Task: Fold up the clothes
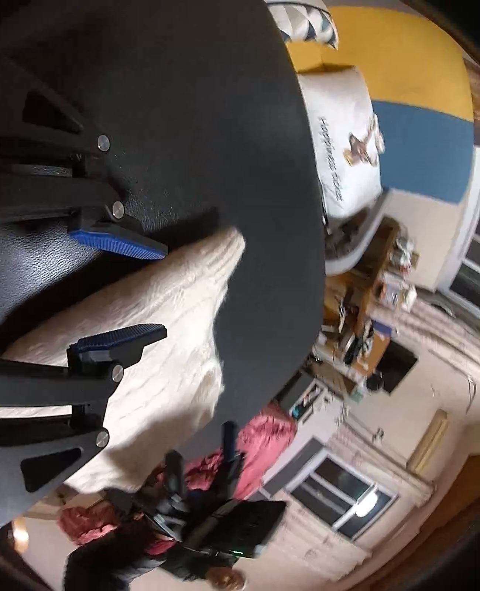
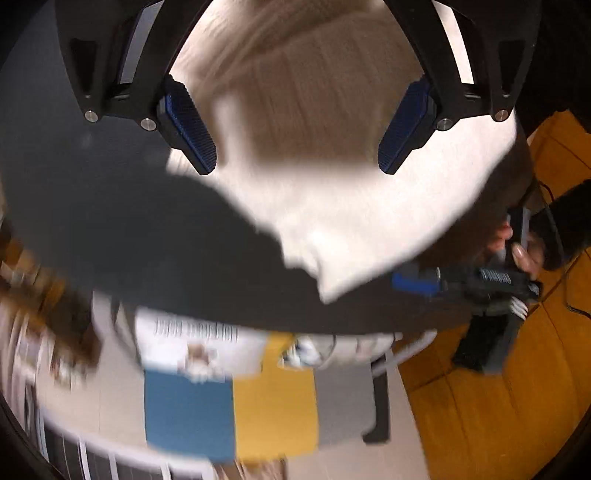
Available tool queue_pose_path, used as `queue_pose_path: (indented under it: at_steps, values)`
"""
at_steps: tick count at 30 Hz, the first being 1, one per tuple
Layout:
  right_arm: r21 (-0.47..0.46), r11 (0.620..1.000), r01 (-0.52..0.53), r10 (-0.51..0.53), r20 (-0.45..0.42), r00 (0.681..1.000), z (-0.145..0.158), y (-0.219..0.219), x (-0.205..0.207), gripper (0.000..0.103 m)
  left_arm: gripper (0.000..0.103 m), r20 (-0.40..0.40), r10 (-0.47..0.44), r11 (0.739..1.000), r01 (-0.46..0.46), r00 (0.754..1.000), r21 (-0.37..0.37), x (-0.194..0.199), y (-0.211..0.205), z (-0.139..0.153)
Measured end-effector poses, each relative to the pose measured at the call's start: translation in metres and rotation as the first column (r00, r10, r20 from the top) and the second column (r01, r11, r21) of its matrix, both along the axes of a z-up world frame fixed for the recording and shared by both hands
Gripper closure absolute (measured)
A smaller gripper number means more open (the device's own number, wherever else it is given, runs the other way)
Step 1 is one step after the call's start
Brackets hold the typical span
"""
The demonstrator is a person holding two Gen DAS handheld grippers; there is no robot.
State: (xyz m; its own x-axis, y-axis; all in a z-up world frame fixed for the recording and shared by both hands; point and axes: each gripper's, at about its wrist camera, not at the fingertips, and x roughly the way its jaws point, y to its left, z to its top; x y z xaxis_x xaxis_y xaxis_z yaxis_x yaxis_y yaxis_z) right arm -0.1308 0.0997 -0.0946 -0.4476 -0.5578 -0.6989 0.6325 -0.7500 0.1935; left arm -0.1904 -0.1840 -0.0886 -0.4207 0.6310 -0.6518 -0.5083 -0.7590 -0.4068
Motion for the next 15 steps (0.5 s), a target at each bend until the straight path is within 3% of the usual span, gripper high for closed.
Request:
queue_pose_path:
  at_steps: [2, 4, 6, 8, 10, 11, 13, 15]
  values:
    - [-0.001, 0.999, -0.036, 0.036, -0.044, 0.998, 0.02, -0.018, 0.003, 0.01, 0.066, -0.042, -0.03, 1.0, 0.03, 0.999, -0.008, -0.003, 0.013, 0.003]
    - [0.034, 0.995, -0.099, 0.1, -0.024, 0.995, 0.018, -0.046, 0.008, 0.005, 0.066, -0.036, -0.08, 0.996, 0.079, 0.996, -0.031, -0.013, 0.034, -0.005]
    - [0.112, 0.983, -0.148, 0.141, 0.07, 0.988, -0.003, -0.075, 0.006, 0.005, 0.066, 0.033, -0.105, 0.993, 0.107, 0.994, -0.057, -0.027, 0.054, -0.021]
    - [0.158, 0.976, -0.148, 0.126, 0.145, 0.981, -0.035, -0.087, 0.007, 0.0, 0.065, 0.111, -0.1, 0.994, 0.105, 0.989, -0.037, -0.037, 0.063, -0.043]
    - [0.046, 0.994, -0.096, 0.092, 0.072, 0.993, -0.04, -0.076, 0.01, 0.0, 0.063, 0.159, -0.099, 0.995, 0.098, 0.982, 0.017, -0.045, 0.06, -0.048]
    - [0.019, 0.996, -0.087, 0.085, 0.079, 0.993, -0.038, -0.071, 0.008, 0.0, 0.064, 0.173, -0.094, 0.995, 0.088, 0.98, 0.046, -0.048, 0.055, -0.046]
    - [-0.007, 0.997, -0.081, 0.081, 0.075, 0.994, -0.033, -0.069, 0.004, 0.0, 0.065, 0.183, -0.086, 0.994, 0.071, 0.979, 0.087, -0.054, 0.048, -0.04]
    - [-0.002, 0.996, -0.085, 0.085, 0.05, 0.995, -0.03, -0.071, 0.009, 0.0, 0.066, 0.144, -0.073, 0.996, 0.063, 0.987, 0.07, -0.059, 0.045, -0.032]
